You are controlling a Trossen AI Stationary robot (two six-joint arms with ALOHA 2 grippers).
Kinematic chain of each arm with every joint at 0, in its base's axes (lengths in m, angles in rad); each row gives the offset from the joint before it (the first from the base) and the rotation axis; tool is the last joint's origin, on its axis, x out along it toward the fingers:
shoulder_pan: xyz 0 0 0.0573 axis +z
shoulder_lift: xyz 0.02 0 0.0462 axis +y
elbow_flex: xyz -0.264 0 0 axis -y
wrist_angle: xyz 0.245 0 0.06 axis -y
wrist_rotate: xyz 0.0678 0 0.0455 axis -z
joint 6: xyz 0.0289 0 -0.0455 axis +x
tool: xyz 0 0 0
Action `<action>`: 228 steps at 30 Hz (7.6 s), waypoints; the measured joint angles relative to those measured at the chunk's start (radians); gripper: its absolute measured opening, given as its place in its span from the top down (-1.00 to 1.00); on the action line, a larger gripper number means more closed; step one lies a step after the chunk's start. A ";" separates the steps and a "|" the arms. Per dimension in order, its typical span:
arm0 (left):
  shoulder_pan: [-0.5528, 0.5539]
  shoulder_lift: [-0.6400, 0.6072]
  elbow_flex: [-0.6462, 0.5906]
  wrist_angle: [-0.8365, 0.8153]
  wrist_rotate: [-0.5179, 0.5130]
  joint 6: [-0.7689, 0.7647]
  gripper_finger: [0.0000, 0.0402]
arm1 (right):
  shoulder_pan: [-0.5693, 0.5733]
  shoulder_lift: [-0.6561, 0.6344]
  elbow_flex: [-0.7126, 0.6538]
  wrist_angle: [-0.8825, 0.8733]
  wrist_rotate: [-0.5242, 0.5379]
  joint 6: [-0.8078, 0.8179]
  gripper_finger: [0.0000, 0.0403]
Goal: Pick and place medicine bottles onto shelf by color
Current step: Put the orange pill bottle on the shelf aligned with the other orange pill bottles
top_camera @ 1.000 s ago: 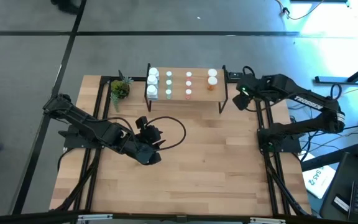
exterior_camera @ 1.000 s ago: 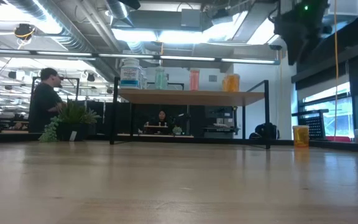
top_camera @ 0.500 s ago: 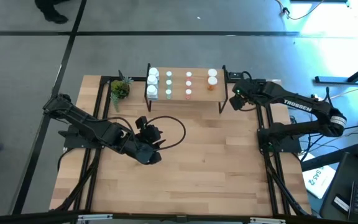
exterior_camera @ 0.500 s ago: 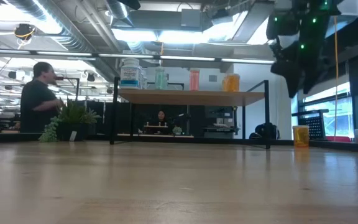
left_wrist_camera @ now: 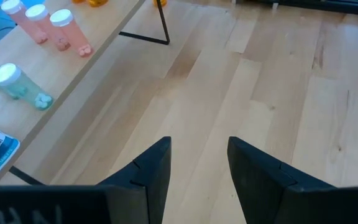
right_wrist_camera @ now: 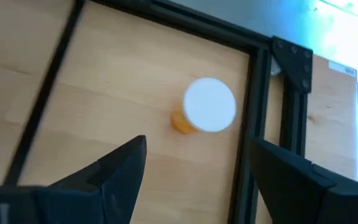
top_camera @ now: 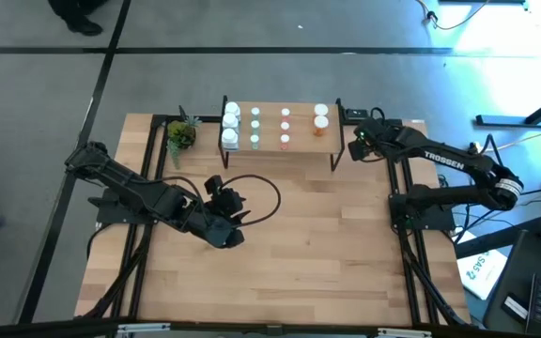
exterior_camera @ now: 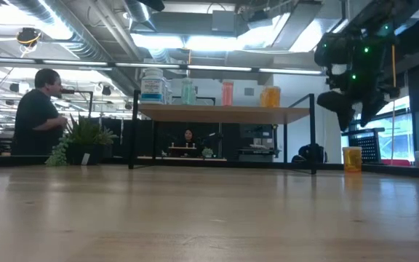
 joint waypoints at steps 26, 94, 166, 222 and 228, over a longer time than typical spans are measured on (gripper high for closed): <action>0.000 0.000 0.000 -0.001 0.000 0.003 0.25 | -0.110 0.000 -0.199 0.316 -0.019 0.007 -0.39; 0.000 0.000 0.000 -0.002 0.003 0.012 0.25 | -0.109 0.212 -0.196 0.468 0.121 0.053 -0.04; 0.060 0.000 0.000 0.002 0.021 0.064 0.25 | 0.057 -0.135 0.067 -0.089 -0.387 -0.046 0.44; 0.060 0.000 0.000 0.009 0.023 0.064 0.25 | 0.055 -0.096 0.066 -0.116 -0.187 0.806 -0.53; 0.060 0.000 0.000 0.009 0.023 0.064 0.25 | 0.055 -0.096 0.066 -0.078 -0.105 0.814 -0.53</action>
